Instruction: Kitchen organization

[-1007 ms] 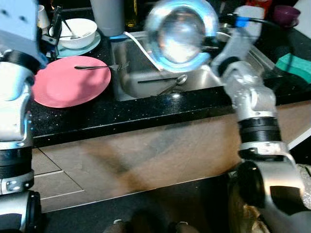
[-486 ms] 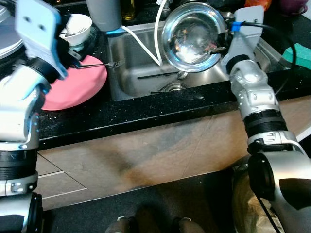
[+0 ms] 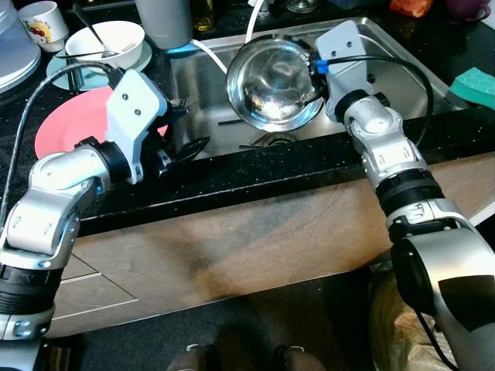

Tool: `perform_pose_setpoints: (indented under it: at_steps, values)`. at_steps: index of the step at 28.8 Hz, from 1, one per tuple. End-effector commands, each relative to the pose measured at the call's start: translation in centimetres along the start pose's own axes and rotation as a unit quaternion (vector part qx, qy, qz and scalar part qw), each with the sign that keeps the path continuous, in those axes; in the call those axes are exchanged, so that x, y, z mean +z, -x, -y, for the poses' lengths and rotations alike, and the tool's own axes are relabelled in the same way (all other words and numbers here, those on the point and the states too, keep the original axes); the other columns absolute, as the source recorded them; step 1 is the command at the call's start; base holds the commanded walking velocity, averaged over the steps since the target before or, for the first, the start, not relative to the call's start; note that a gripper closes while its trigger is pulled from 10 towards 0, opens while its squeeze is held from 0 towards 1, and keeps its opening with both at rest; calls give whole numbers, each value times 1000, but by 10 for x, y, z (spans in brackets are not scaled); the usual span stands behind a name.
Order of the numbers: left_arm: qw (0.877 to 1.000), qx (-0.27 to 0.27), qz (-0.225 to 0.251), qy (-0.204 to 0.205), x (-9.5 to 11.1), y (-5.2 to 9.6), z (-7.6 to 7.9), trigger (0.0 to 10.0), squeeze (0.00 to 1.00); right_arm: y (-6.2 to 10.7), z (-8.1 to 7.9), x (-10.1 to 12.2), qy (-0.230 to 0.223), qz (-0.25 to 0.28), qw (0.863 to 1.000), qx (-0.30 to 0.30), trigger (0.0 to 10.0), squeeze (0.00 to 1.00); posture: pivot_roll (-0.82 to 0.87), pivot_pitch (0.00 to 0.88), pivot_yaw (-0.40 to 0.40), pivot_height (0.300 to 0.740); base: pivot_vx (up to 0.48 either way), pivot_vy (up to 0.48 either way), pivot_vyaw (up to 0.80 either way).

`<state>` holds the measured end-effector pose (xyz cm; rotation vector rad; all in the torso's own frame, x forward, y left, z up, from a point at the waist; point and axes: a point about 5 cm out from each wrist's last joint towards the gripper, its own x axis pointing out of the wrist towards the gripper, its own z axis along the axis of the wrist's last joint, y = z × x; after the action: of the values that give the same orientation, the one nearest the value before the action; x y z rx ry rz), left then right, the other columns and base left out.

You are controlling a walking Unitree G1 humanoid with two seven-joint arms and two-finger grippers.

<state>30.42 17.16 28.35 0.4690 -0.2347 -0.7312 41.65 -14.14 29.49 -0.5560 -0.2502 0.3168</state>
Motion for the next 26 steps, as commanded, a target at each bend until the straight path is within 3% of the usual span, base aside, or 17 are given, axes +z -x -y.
perform_pose_setpoints:
  at_steps: [1, 7, 8, 9, 10, 11, 16, 17, 18, 20, 23, 24, 26]
  values:
    - [1000, -22, -21, -6, -4, 1, 7, 10000, 0, -5, -10, 10, 30, 18, 999, 40, 10000, 0, 46, 193, 23, 740, 0, 0, 0]
    - [999, -31, -32, -11, -5, 1, 12, 10000, 0, -8, -24, 9, 46, 11, 995, 90, 10000, 0, 47, 189, 17, 740, 0, 0, 0]
    - [999, -34, -33, -11, -5, 1, 13, 10000, 0, -8, -26, 8, 48, 9, 994, 97, 10000, 78, 49, 189, 15, 740, 0, 0, 0]
    - [999, -36, -34, -10, -4, 1, 13, 10000, 0, -8, -27, 8, 48, 8, 994, 99, 10000, 682, 49, 188, 15, 740, 0, 0, 0]
    - [999, -38, -34, -10, -4, 1, 14, 10000, 0, -8, -28, 7, 48, 6, 993, 104, 10000, 992, 50, 189, 14, 740, 0, 0, 0]
    - [998, -41, -36, -8, -4, 1, 15, 10000, 0, -8, -28, 6, 48, 5, 993, 108, 10000, 1000, 50, 189, 14, 740, 0, 0, 0]
    - [998, -42, -39, -8, -4, 1, 15, 10000, 0, -8, -28, 6, 52, 3, 992, 111, 10000, 992, 48, 188, 16, 740, 0, 0, 0]
    - [998, -39, -40, -8, -4, 2, 15, 10000, 0, -8, -28, 6, 52, 3, 992, 112, 10000, 302, 48, 188, 16, 740, 0, 0, 0]
    - [998, -38, -41, -9, -4, 2, 14, 10000, 0, -9, -28, 6, 53, 2, 992, 112, 10000, 0, 48, 188, 16, 740, 0, 0, 0]
    - [999, -17, -44, -13, -5, 3, 9, 10000, 0, -8, -27, 6, 46, 3, 993, 109, 10000, 0, 48, 188, 16, 740, 0, 0, 0]
    - [996, 60, -61, -14, -6, 5, -9, 10000, 0, -9, -23, 10, 13, 16, 995, 93, 10000, 0, 50, 186, 14, 740, 0, 0, 0]
    - [996, 60, -61, -14, -6, 5, -9, 10000, 0, -9, -23, 10, 13, 16, 995, 93, 10000, 0, 50, 186, 14, 740, 0, 0, 0]
    - [989, 123, -85, -9, -9, 11, -24, 10000, 0, -10, -19, 16, -18, 29, 996, 78, 10000, 0, 51, 187, 13, 740, 0, 0, 0]
